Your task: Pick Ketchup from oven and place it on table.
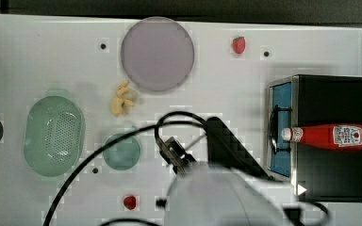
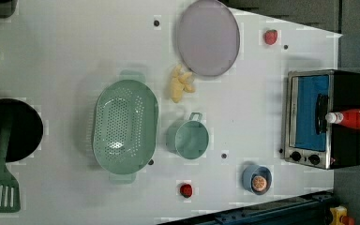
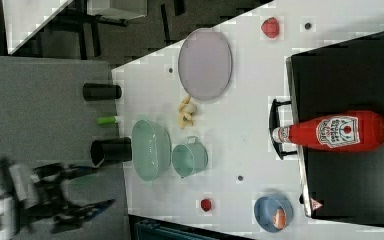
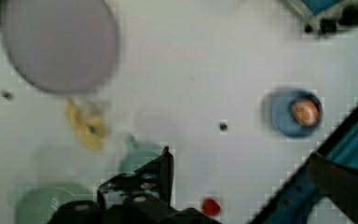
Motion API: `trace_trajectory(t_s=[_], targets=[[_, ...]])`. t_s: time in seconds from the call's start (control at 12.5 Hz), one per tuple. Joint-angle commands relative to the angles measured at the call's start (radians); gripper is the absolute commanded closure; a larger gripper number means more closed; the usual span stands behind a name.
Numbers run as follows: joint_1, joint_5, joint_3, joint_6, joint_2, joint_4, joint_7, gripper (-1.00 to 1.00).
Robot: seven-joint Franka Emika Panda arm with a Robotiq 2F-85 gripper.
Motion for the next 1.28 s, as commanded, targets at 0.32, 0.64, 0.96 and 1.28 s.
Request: trace_trajectory(t_s=[0.32,0.64,0.96,1.28], targets=[[-0.049,-0.005,-0.185,0.018,0.09,-0.014,-0.02,-1.0],[-0.053,-0.005,-0.347,0.139,0.175,-0.013,-0.02,-1.0],[-0.059,-0.005,-0.46,0.308,0.305,-0.013,-0.02,-1.0],[-0.066,-0.004,-0.558,0.499,0.462,-0.005,-0.02,-1.0]])
